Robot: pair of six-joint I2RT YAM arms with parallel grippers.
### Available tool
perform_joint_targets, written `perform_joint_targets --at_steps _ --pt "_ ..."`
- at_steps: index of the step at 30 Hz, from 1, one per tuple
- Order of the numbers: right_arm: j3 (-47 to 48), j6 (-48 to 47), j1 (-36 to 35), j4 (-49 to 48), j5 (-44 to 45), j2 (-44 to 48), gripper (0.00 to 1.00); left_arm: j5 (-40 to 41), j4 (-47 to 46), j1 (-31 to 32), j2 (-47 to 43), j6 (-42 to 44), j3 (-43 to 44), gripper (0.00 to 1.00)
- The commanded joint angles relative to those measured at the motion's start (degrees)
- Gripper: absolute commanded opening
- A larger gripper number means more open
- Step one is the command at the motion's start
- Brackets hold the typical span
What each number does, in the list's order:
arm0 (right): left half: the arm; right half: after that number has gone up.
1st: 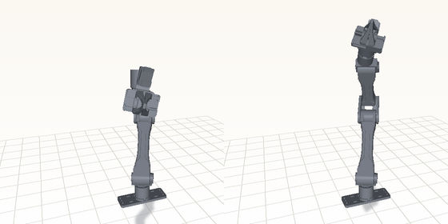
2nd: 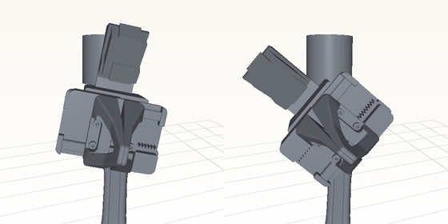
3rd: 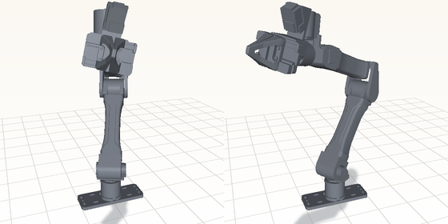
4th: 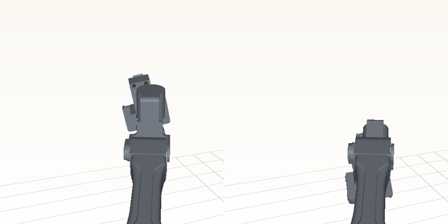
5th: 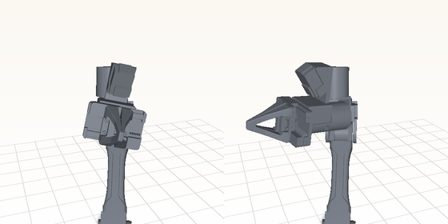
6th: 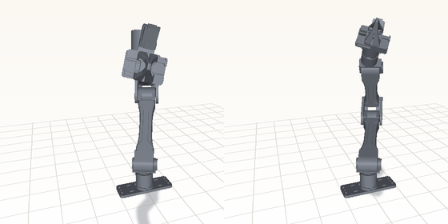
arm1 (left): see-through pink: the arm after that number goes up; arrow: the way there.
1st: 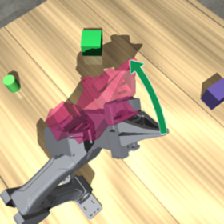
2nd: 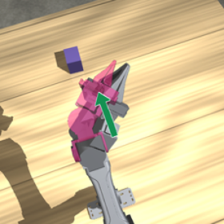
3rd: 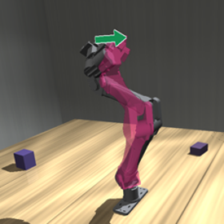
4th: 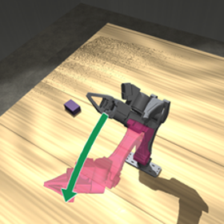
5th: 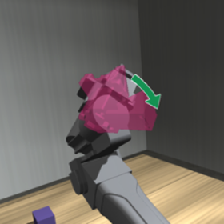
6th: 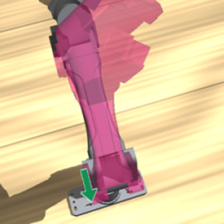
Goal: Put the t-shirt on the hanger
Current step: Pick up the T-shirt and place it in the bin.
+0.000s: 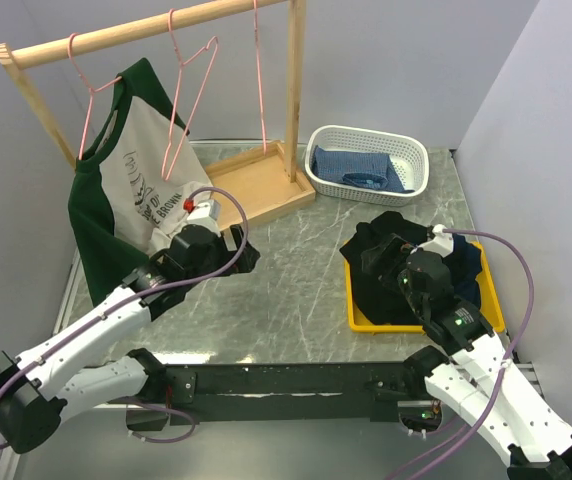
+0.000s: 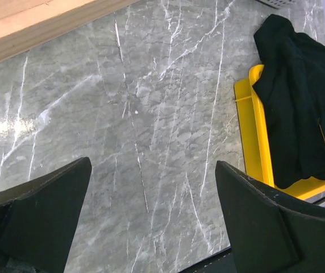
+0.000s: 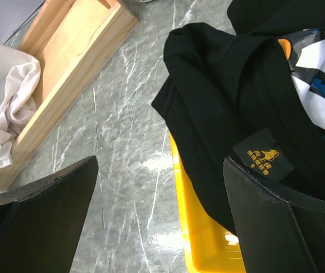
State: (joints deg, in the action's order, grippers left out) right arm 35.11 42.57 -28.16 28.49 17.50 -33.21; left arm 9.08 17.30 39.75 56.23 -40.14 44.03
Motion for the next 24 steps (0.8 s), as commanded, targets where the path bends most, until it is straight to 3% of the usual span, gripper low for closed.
perform_joint_targets --at_steps 1,16,24 --pt "0.22 -0.29 -0.23 -1.16 2.45 -0.62 0.99 1.2 0.37 -0.2 -1.99 -0.11 0.27 0.96" --pt "1.19 -1.08 0.47 -1.15 4.92 -6.41 1.0 1.29 2.3 -0.2 -3.58 -0.11 1.06 0.96" --pt "2.77 -3.36 6.72 -7.13 -2.02 -16.87 1.0 1.82 3.62 -0.2 -2.61 0.06 2.99 0.96"
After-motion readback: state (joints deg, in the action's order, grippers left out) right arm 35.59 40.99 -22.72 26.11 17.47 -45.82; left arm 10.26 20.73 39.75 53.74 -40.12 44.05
